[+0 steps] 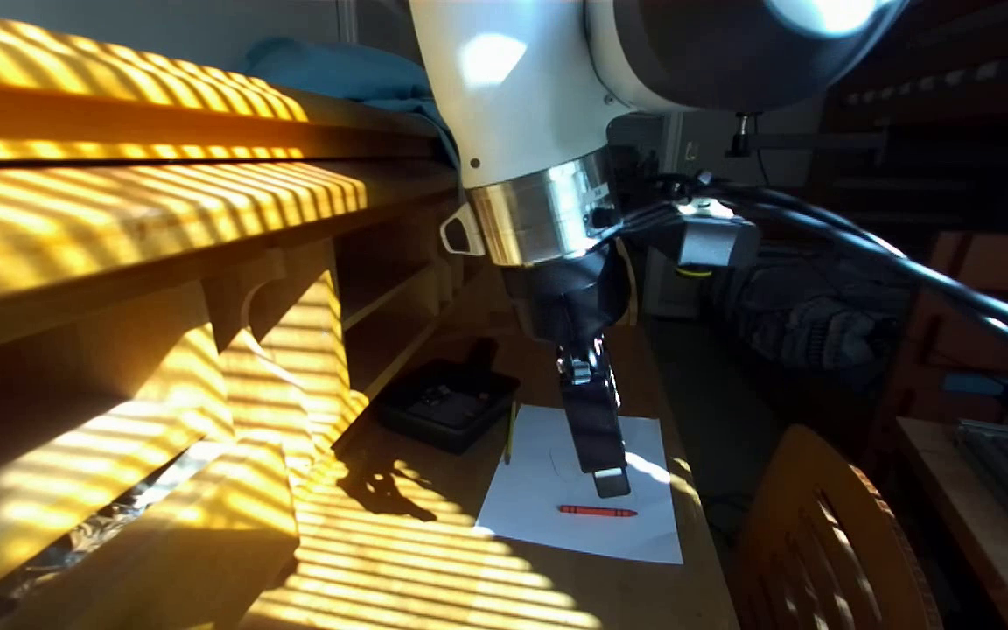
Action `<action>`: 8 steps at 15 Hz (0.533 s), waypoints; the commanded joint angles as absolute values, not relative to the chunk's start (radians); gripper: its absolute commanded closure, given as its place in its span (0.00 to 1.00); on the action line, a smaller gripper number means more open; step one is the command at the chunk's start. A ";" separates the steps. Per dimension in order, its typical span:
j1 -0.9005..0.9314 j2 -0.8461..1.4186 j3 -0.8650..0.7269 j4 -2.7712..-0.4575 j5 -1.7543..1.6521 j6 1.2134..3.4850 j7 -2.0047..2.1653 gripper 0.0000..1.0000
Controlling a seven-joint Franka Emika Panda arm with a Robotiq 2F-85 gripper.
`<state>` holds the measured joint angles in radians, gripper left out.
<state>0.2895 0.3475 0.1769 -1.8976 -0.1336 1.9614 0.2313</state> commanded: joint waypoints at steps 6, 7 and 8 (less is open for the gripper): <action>0.286 0.267 0.162 -2.086 -0.287 2.113 0.233 0.00; 0.291 0.312 0.168 -2.018 -0.269 2.067 0.224 0.00; 0.290 0.306 0.166 -2.033 -0.269 2.079 0.224 0.00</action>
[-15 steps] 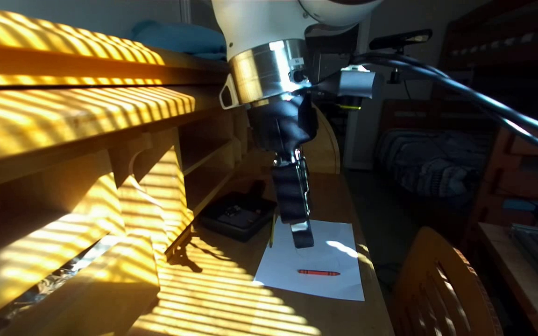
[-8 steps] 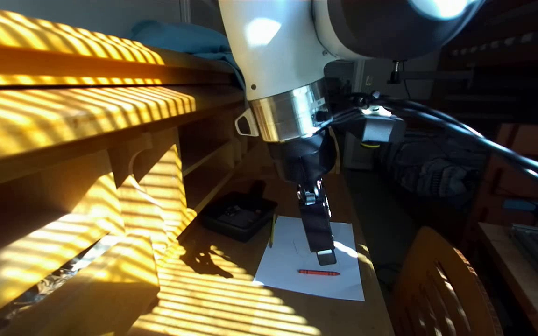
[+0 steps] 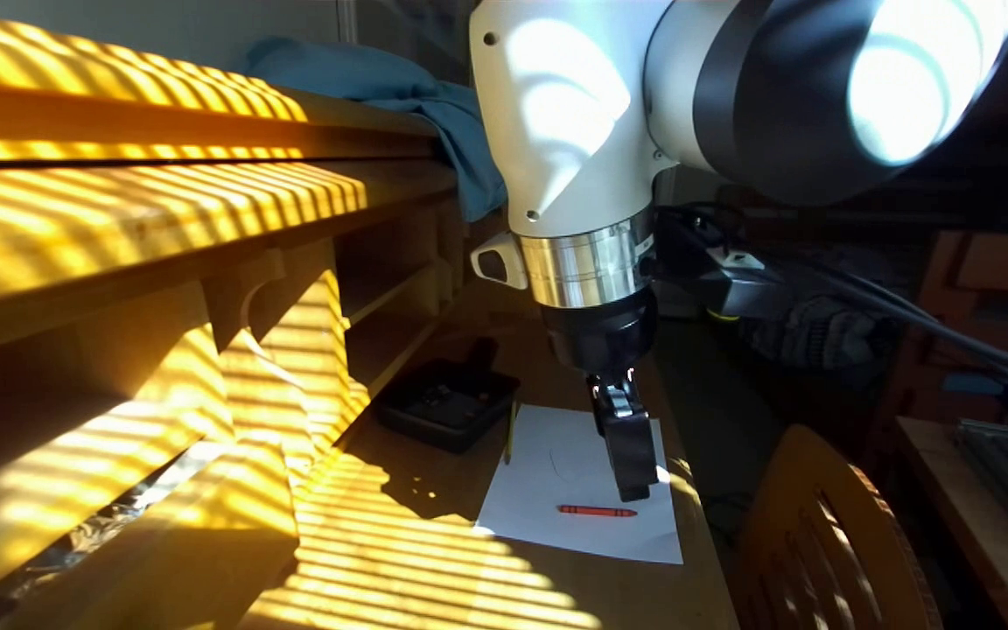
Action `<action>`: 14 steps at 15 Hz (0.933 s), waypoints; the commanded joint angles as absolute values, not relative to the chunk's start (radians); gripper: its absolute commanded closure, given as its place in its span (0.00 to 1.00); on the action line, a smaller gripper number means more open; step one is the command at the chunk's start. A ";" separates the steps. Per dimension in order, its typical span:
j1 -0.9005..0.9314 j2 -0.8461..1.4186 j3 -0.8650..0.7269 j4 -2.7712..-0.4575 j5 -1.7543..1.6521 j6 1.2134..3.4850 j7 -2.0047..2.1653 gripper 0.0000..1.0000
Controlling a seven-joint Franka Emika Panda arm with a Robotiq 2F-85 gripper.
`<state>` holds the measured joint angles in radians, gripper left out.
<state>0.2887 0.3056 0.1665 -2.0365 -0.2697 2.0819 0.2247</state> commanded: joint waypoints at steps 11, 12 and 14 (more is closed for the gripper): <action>0.275 0.309 0.110 -2.112 -0.373 2.127 0.244 0.00; 0.277 0.312 0.100 -2.126 -0.406 2.145 0.258 0.00; 0.277 0.325 0.079 -2.144 -0.471 2.200 0.289 0.00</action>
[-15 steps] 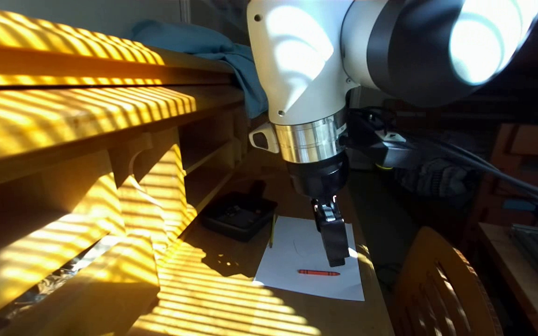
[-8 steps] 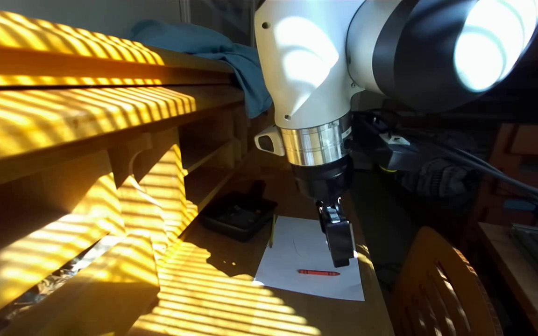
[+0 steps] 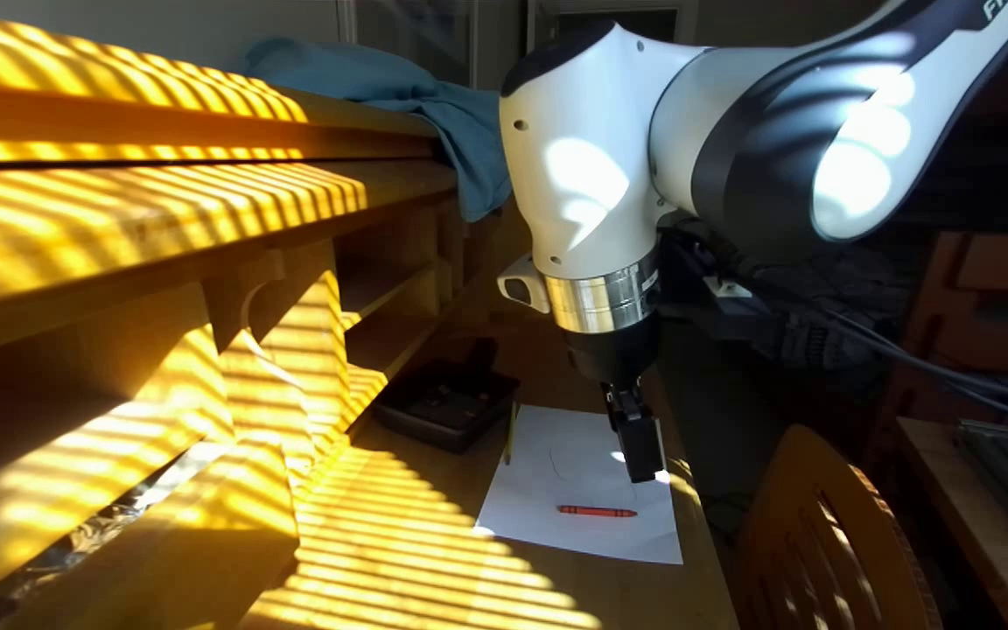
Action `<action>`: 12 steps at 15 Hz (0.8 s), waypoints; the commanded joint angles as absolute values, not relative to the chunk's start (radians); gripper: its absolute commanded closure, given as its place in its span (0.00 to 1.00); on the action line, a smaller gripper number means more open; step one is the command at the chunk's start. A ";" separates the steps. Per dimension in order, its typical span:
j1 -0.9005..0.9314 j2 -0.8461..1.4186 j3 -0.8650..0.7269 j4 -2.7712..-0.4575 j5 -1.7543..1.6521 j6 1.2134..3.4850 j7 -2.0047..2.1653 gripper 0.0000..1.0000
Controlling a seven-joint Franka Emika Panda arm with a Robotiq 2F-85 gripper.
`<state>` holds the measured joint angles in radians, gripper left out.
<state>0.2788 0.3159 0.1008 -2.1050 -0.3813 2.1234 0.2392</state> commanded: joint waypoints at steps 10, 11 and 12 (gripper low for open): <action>0.231 0.379 0.028 -2.257 -0.419 2.683 0.323 0.00; 0.225 0.386 0.031 -2.268 -0.400 2.719 0.308 0.00; 0.215 0.391 0.041 -2.279 -0.367 2.744 0.288 0.00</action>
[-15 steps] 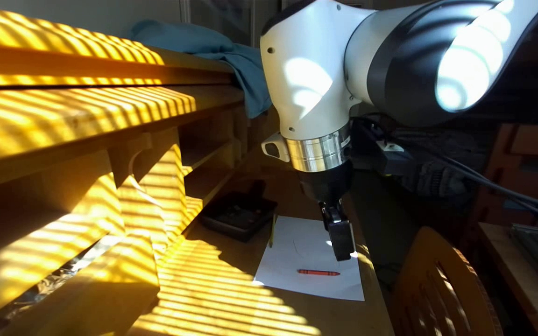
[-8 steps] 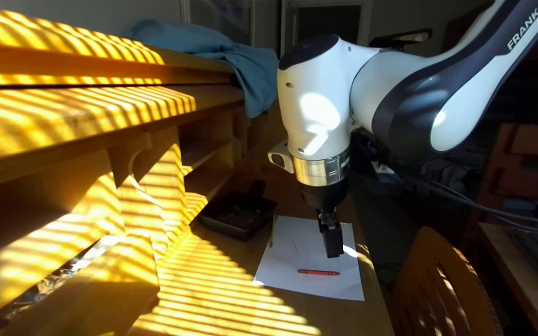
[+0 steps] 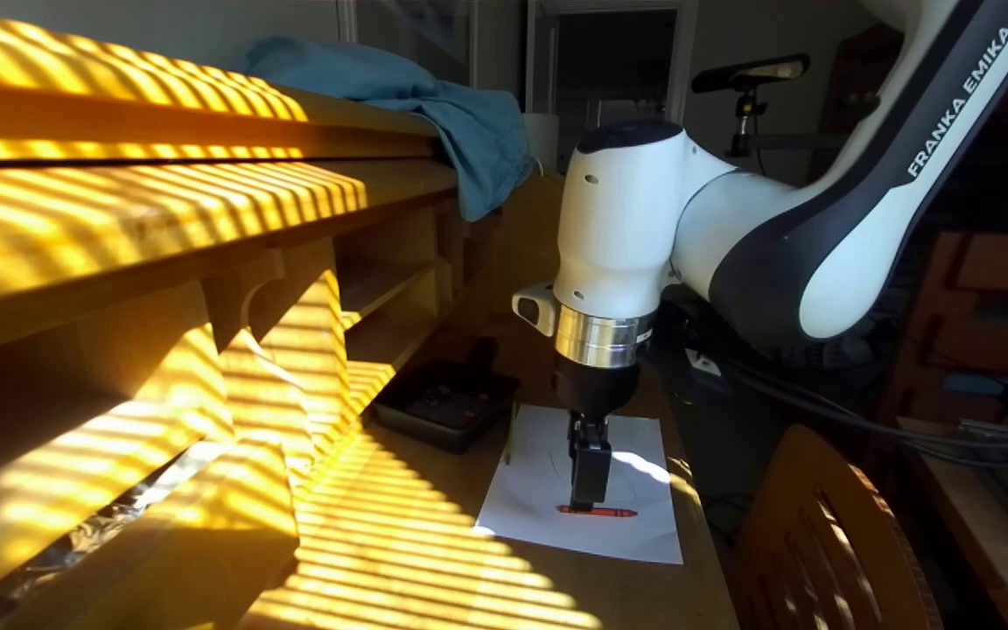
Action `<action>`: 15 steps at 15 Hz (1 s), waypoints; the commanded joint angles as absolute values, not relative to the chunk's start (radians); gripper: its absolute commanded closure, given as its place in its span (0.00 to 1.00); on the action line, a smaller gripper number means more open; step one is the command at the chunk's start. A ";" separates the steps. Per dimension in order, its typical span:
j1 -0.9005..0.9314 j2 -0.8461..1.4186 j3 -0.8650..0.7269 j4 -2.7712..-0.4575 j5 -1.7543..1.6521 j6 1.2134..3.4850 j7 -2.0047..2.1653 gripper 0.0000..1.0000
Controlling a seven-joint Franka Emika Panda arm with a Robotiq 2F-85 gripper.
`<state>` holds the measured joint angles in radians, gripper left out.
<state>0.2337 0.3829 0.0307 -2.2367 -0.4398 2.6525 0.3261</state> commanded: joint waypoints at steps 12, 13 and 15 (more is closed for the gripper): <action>0.232 0.401 -0.019 -2.341 -0.267 2.771 0.253 0.00; 0.233 0.405 -0.027 -2.338 -0.271 2.779 0.253 0.00; 0.228 0.414 -0.034 -2.329 -0.267 2.789 0.244 0.00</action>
<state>0.2234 0.4035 -0.0145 -2.3283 -0.2615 2.7539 0.2603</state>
